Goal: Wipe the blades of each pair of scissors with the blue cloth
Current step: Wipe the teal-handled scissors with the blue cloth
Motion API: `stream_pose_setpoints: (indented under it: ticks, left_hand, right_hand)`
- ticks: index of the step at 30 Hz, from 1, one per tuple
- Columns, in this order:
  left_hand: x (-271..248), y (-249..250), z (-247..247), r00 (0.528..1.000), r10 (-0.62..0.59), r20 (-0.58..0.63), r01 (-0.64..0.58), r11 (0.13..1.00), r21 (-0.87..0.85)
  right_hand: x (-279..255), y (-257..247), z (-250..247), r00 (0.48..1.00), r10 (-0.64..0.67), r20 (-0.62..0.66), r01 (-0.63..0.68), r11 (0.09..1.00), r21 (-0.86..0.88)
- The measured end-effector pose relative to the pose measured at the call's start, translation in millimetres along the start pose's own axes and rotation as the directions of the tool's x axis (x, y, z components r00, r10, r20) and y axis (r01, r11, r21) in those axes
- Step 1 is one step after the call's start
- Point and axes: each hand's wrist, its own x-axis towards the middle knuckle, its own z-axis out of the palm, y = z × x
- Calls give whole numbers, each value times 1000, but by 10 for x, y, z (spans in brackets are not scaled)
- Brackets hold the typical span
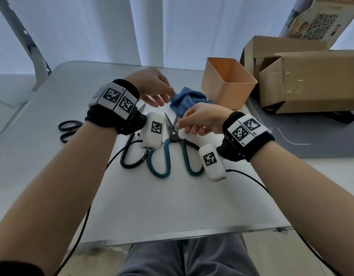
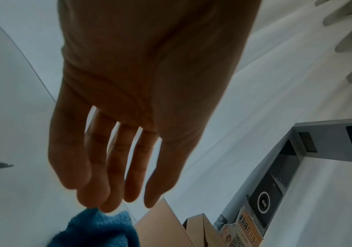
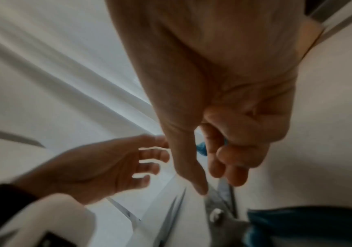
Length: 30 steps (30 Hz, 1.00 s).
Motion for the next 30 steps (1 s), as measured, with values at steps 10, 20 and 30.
stream_pose_setpoints:
  ticks: [10, 20, 30]
  left_hand:
    - [-152, 60, 109, 999, -13, -40, 13, 1000, -4]
    - [-148, 15, 77, 996, -28, -82, 29, 1000, 9]
    - [-208, -7, 128, 996, -62, -67, 62, 998, -6]
  right_hand:
    - [-146, 19, 181, 999, -2, -44, -17, 898, -439]
    - [-117, 81, 136, 987, -89, -134, 18, 888, -460]
    - [-206, 172, 14, 988, -136, 79, 115, 967, 226]
